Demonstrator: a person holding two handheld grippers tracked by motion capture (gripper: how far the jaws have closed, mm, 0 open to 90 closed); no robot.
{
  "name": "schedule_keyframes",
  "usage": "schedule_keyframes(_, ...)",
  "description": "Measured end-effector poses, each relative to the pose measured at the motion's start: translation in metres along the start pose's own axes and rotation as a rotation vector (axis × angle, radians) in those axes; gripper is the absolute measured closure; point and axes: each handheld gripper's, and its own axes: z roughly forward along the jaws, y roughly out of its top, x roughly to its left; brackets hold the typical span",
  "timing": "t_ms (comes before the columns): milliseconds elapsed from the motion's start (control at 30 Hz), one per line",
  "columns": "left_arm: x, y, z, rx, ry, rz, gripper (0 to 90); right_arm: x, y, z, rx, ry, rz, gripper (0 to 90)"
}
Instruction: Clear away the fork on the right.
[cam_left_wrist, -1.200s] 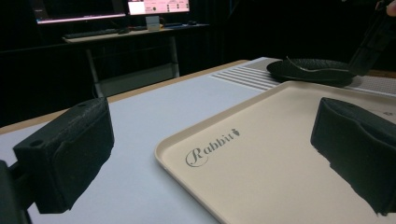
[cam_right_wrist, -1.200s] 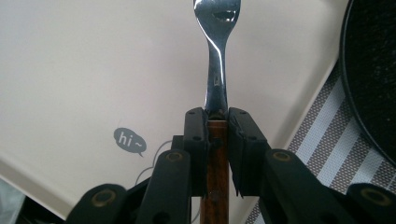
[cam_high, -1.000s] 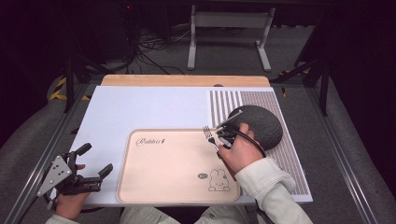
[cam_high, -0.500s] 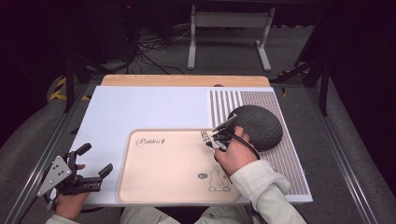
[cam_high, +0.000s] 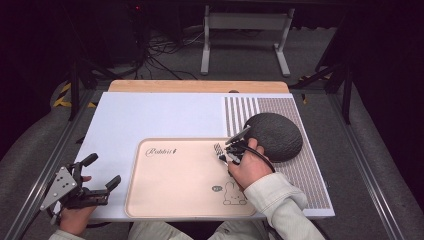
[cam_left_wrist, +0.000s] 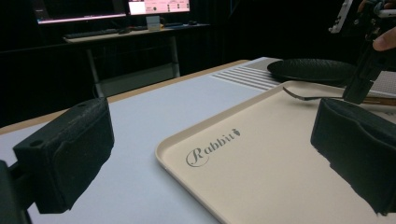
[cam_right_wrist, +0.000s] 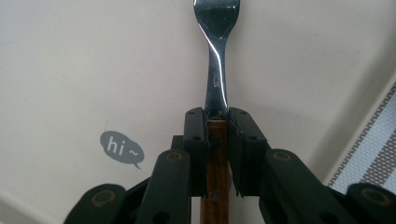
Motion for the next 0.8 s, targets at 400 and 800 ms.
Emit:
schedule_keyframes(400, -0.0001, 0.0001, 0.0001, 0.000, 0.001, 0.003, 0.0, -0.0003, 0.0008, 0.0070, 0.024, -0.004, 0.010, 78.2)
schedule_keyframes(800, 0.0002, 0.0004, -0.0007, -0.001, 0.000, 0.004, 0.1, 0.0005, 0.0021, 0.0048, 0.011, -0.001, -0.027, 59.1)
